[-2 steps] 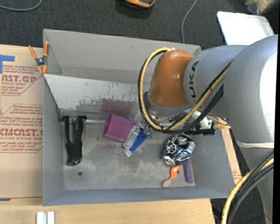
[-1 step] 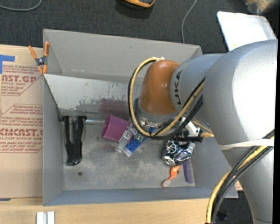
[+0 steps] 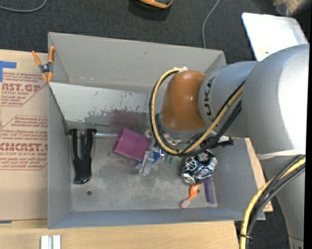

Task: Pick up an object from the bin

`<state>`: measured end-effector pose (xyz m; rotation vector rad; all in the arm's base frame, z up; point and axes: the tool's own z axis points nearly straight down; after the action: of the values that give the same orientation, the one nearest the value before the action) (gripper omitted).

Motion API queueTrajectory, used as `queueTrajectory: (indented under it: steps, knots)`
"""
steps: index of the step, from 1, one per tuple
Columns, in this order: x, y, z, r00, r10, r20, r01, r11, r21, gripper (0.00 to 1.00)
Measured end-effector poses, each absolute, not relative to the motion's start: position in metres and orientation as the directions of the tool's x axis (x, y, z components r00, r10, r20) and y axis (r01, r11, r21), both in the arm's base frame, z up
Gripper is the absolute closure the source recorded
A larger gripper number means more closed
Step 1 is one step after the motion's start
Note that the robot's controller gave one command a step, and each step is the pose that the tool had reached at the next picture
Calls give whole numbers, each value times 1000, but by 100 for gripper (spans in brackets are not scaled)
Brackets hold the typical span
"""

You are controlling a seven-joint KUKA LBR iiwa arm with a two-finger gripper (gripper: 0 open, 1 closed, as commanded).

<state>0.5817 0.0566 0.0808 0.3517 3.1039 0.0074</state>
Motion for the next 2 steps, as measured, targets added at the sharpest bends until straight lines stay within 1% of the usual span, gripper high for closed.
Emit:
queueTrajectory:
  steps: [1, 2]
  knots:
    - [575, 43, 74, -987, -159, -18, -160, 987, 1, 0]
    - [594, 50, 71, -998, 55, -23, 55, 998, 6, 100]
